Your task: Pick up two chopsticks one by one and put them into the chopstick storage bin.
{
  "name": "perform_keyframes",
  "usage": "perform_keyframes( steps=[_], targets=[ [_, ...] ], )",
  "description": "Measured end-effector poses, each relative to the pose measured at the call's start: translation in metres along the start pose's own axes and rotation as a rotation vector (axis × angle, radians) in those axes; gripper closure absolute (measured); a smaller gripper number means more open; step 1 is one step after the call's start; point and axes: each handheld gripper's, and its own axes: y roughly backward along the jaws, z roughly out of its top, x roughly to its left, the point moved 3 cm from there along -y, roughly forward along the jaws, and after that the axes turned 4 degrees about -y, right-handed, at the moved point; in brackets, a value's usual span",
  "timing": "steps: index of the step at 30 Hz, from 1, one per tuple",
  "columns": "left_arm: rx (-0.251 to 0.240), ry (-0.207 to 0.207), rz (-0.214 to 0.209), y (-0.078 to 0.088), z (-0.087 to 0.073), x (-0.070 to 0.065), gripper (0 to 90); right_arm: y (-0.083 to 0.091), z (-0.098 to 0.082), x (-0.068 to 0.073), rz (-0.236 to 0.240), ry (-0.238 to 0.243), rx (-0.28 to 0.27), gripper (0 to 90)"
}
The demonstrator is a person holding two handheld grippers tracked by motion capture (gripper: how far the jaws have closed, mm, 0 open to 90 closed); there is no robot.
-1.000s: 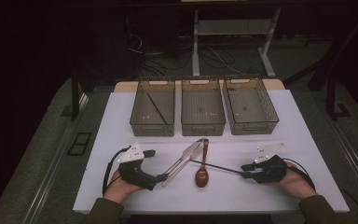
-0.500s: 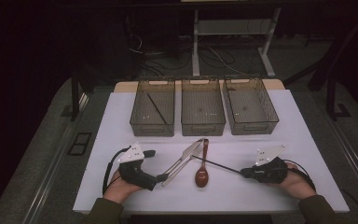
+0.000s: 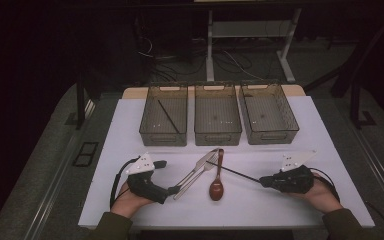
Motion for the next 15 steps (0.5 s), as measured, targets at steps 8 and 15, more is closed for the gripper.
perform_keyframes(
  steps=[8, 15],
  targets=[
    [0.004, 0.001, 0.0, 0.0, 0.0, 0.0, 0.0, 0.005, 0.008, 0.0, -0.011, -0.028, -0.032, 84.5],
    [0.002, 0.0, 0.001, 0.0, 0.0, 0.0, 0.0, 0.009, 0.018, 0.0, -0.017, -0.06, -0.064, 84.5]
  ],
)
